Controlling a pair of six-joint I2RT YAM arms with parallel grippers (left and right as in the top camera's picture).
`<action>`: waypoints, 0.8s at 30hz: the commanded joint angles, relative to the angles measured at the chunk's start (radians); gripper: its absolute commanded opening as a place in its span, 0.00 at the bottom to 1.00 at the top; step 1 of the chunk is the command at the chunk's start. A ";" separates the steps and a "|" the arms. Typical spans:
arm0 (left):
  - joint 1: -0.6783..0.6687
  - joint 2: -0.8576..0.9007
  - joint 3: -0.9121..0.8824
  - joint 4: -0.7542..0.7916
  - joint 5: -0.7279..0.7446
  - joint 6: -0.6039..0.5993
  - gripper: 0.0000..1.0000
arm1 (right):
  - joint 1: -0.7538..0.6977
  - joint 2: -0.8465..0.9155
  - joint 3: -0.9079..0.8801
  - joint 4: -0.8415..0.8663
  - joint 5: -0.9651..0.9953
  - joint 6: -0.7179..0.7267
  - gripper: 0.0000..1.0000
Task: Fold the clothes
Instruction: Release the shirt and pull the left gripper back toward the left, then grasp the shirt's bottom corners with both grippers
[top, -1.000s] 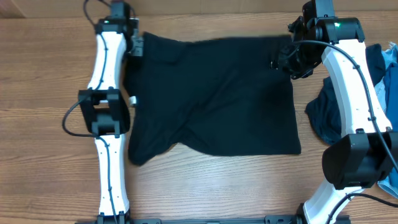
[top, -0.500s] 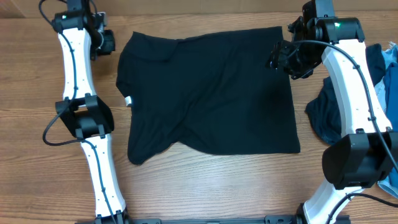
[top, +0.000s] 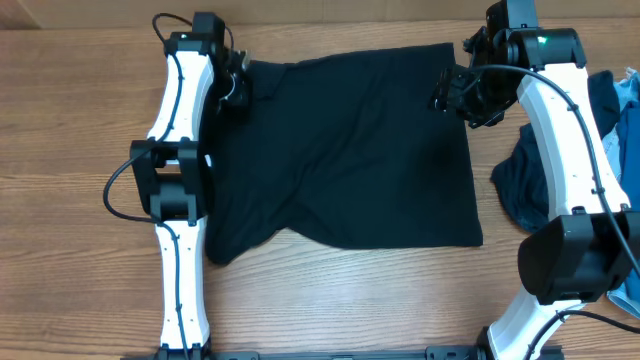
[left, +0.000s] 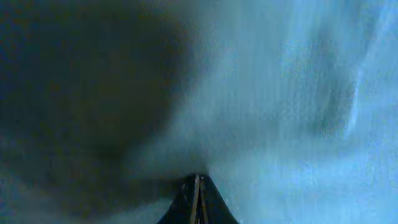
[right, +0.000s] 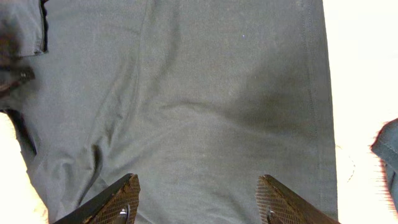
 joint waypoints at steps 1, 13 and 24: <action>0.058 0.033 -0.095 0.171 -0.121 0.012 0.04 | 0.000 -0.005 0.001 0.000 0.018 0.000 0.64; 0.177 0.034 0.070 0.294 -0.026 0.063 0.21 | 0.000 -0.005 0.001 -0.007 0.032 0.000 0.65; 0.150 -0.171 0.671 -0.248 -0.023 0.021 0.31 | 0.046 0.012 -0.215 0.126 0.032 -0.001 0.17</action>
